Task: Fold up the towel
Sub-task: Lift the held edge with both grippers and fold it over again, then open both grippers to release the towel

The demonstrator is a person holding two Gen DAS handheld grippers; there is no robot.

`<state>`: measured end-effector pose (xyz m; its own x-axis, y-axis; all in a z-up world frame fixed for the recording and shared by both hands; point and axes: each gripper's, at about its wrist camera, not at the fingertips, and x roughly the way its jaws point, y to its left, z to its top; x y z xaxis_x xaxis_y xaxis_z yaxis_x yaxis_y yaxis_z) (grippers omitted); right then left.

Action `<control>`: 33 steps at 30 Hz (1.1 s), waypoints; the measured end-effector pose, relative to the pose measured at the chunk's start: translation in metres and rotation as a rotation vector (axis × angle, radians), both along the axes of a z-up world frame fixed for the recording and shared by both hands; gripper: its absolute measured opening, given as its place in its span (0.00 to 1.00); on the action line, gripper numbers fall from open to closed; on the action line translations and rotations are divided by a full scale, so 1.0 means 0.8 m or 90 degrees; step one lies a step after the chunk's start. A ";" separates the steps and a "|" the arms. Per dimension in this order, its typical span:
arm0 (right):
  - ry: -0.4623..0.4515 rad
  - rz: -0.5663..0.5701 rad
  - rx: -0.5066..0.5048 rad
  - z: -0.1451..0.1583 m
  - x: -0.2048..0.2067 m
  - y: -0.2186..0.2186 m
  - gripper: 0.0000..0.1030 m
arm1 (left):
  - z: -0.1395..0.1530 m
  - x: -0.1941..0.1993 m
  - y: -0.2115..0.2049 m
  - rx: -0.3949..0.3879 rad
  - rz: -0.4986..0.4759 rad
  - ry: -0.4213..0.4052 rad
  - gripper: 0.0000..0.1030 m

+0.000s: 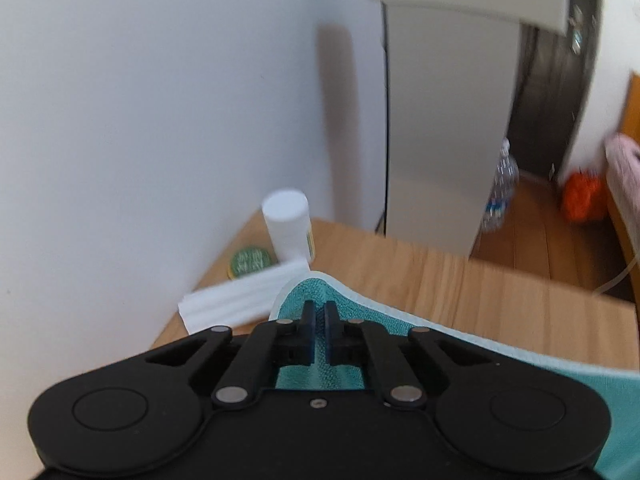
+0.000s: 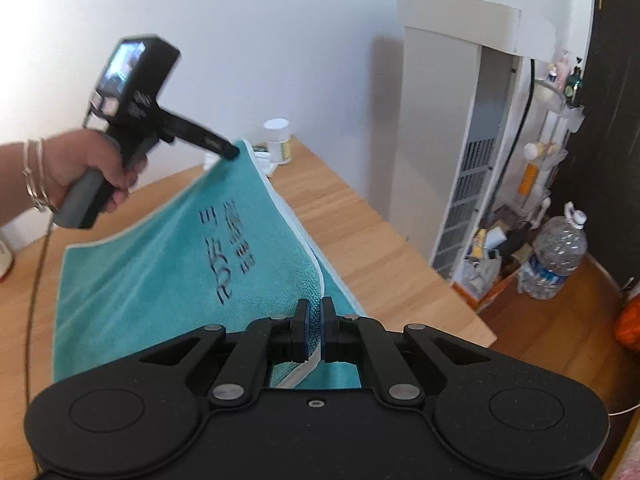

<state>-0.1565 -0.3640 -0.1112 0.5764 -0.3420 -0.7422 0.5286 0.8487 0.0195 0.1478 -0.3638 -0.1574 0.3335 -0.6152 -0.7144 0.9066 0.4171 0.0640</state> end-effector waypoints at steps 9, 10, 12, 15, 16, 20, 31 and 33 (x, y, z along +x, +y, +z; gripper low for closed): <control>0.093 -0.057 -0.020 -0.072 0.026 -0.035 0.04 | -0.053 -0.003 -0.031 0.043 0.019 -0.004 0.07; 0.107 -0.061 -0.022 -0.083 0.029 -0.038 0.05 | -0.059 -0.002 -0.036 0.058 0.027 -0.006 0.11; 0.119 -0.063 -0.026 -0.092 0.032 -0.041 0.05 | -0.066 0.000 -0.043 0.077 0.034 -0.008 0.21; 0.141 -0.062 -0.050 -0.109 0.033 -0.042 0.08 | -0.071 0.008 -0.042 0.091 0.062 -0.013 0.48; 0.148 -0.061 -0.058 -0.114 0.034 -0.043 0.11 | -0.069 0.011 -0.037 0.094 0.075 -0.013 0.55; 0.150 -0.056 -0.091 -0.103 0.032 -0.042 0.15 | -0.053 0.020 -0.007 0.120 0.110 -0.034 0.56; 0.150 0.038 -0.077 -0.114 0.037 -0.042 0.17 | -0.056 0.014 0.152 0.171 0.262 -0.019 0.70; 0.162 0.054 -0.094 -0.112 0.035 -0.041 0.17 | -0.069 0.018 0.168 0.187 0.283 -0.015 0.70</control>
<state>-0.1283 -0.3967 -0.2011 0.4095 -0.4151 -0.8124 0.4279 0.8739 -0.2308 0.1621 -0.2290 -0.2126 0.5352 -0.1861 -0.8240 0.6430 0.7224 0.2544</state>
